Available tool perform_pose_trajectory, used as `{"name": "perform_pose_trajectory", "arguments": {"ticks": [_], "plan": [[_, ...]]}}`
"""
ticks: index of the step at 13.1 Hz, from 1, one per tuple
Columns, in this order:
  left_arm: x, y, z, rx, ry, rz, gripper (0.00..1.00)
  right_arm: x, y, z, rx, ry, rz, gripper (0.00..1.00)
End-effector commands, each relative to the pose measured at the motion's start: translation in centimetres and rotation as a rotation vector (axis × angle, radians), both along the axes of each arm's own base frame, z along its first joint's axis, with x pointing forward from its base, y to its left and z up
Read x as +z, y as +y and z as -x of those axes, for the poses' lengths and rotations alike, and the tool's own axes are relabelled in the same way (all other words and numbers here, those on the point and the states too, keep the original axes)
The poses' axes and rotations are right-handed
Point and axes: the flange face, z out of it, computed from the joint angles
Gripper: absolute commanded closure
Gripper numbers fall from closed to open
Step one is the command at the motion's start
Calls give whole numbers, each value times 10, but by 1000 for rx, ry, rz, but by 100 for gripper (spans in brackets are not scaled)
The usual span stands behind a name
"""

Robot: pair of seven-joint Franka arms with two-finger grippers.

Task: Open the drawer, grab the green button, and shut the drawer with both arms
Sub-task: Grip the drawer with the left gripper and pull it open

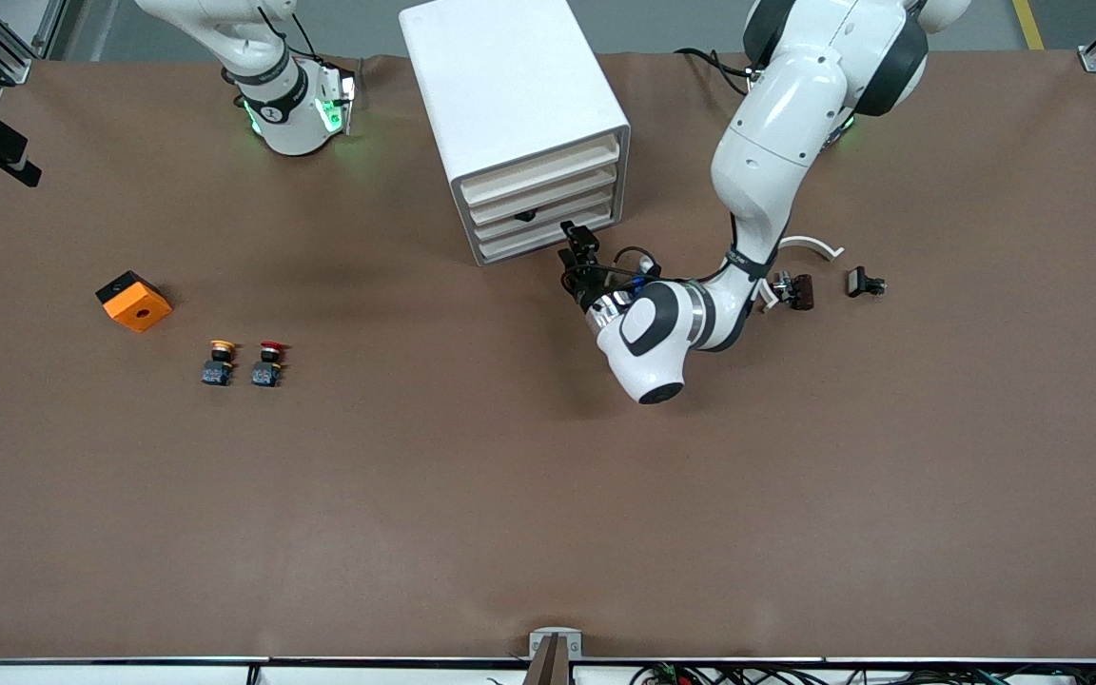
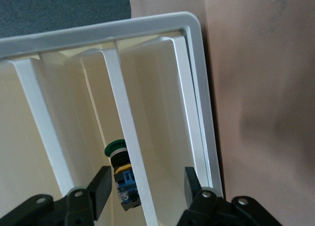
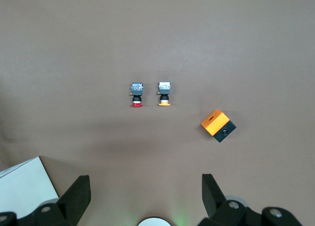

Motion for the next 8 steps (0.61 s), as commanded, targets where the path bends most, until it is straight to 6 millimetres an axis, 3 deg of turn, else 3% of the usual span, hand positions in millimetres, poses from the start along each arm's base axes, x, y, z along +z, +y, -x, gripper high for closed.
{"name": "perform_pose_trajectory", "arguments": {"ticks": [1, 2, 3, 6, 8], "plan": [[3, -8, 6, 2, 60, -18, 33, 0, -2, 6, -5, 2, 10, 0], [6, -10, 10, -13, 76, -18, 35, 1, -2, 7, -5, 0, 11, 0], [7, -13, 17, -36, 96, -18, 47, 0, -2, 6, -5, 2, 10, 0], [2, -19, 35, -74, 147, -53, 53, 0, -2, 6, -5, 2, 10, 0], [-1, -19, 36, -74, 154, -62, 59, 0, -2, 6, -5, 3, 10, 0]]}}
